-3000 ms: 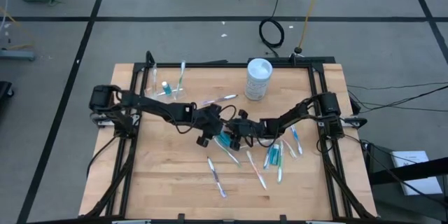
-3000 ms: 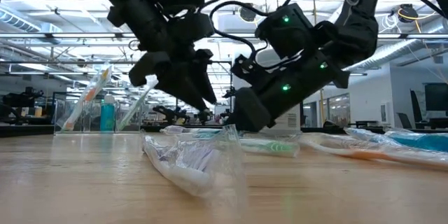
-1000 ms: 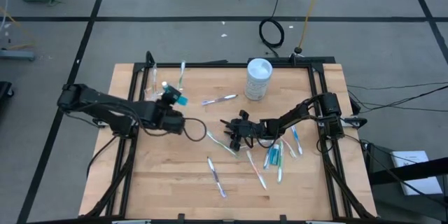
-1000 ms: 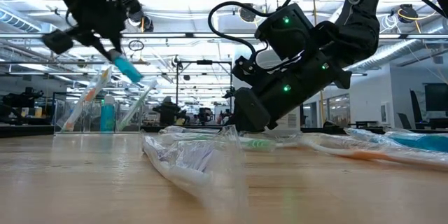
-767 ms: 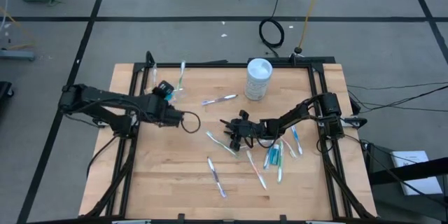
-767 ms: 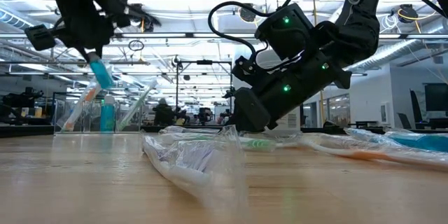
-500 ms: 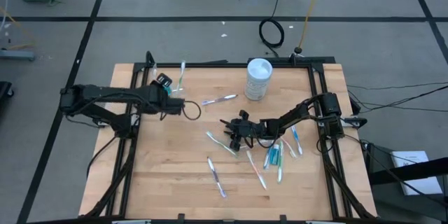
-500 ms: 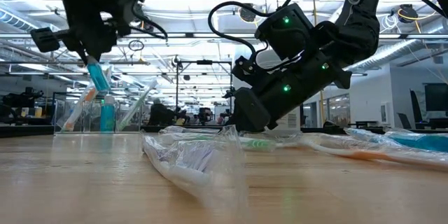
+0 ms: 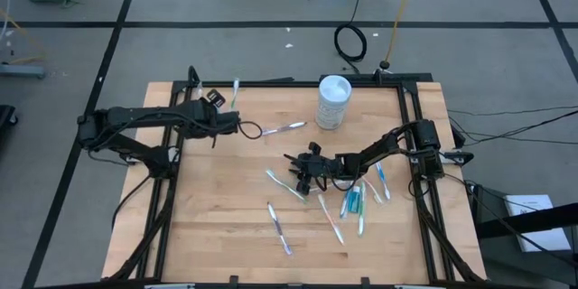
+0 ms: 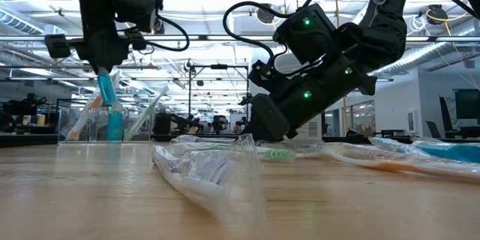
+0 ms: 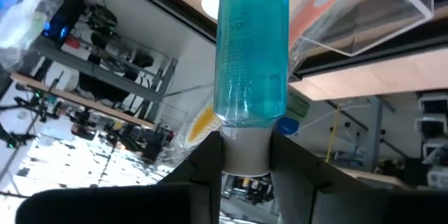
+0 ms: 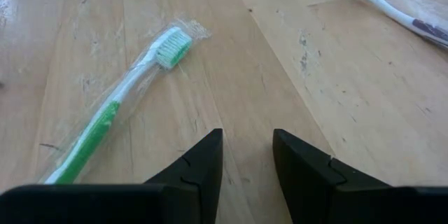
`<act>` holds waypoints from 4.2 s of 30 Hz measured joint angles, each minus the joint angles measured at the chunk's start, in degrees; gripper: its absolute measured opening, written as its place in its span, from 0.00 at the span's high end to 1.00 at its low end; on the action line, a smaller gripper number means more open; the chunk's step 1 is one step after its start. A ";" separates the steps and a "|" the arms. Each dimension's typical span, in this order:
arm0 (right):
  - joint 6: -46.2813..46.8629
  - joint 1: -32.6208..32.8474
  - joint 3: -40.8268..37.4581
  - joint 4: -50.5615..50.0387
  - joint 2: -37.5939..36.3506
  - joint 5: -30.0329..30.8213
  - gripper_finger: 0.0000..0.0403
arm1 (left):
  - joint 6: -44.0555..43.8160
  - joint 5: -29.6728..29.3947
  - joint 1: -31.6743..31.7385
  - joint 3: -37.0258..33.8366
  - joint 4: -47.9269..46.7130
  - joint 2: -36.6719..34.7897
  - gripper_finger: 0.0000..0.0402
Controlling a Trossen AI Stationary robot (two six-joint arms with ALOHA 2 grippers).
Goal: Pick & Place toothbrushing station
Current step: Put the mouthwash into the transparent organizer, then put the violet toothbrush into the transparent organizer
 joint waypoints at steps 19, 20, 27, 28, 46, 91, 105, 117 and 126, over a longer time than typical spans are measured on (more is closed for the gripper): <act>0.05 0.00 0.00 0.02 0.00 -0.02 0.70 | 11.02 -2.15 -2.19 -10.11 14.83 0.00 0.77; 0.05 0.00 0.00 0.02 0.00 -0.02 0.70 | 10.56 -2.12 -2.19 -10.31 15.51 0.00 0.76; 0.02 0.00 0.00 0.02 0.00 -0.02 0.70 | 14.92 -2.10 -2.28 -12.12 17.93 0.00 0.60; 0.02 0.00 0.00 0.02 0.00 -0.02 0.70 | 14.91 -2.10 -2.30 -12.36 18.84 0.00 0.58; -1.62 -1.09 -0.02 1.23 0.02 -0.63 0.70 | 1.89 -1.77 -8.32 -6.50 26.53 -0.09 0.49; -24.84 -4.16 2.55 14.67 0.02 -9.12 0.70 | -91.12 19.40 -30.90 -2.52 23.13 -18.71 0.48; -30.44 -10.98 15.23 -5.40 0.00 -8.99 0.70 | -91.10 22.57 -36.03 -31.29 80.40 -18.63 0.48; -33.98 -16.49 15.21 -0.98 0.00 -9.01 0.70 | -83.70 19.65 -30.80 -36.28 100.23 -5.70 0.48; -35.19 -16.96 15.21 1.11 0.00 -9.08 0.70 | -72.57 20.84 -17.04 -31.60 100.51 3.50 0.48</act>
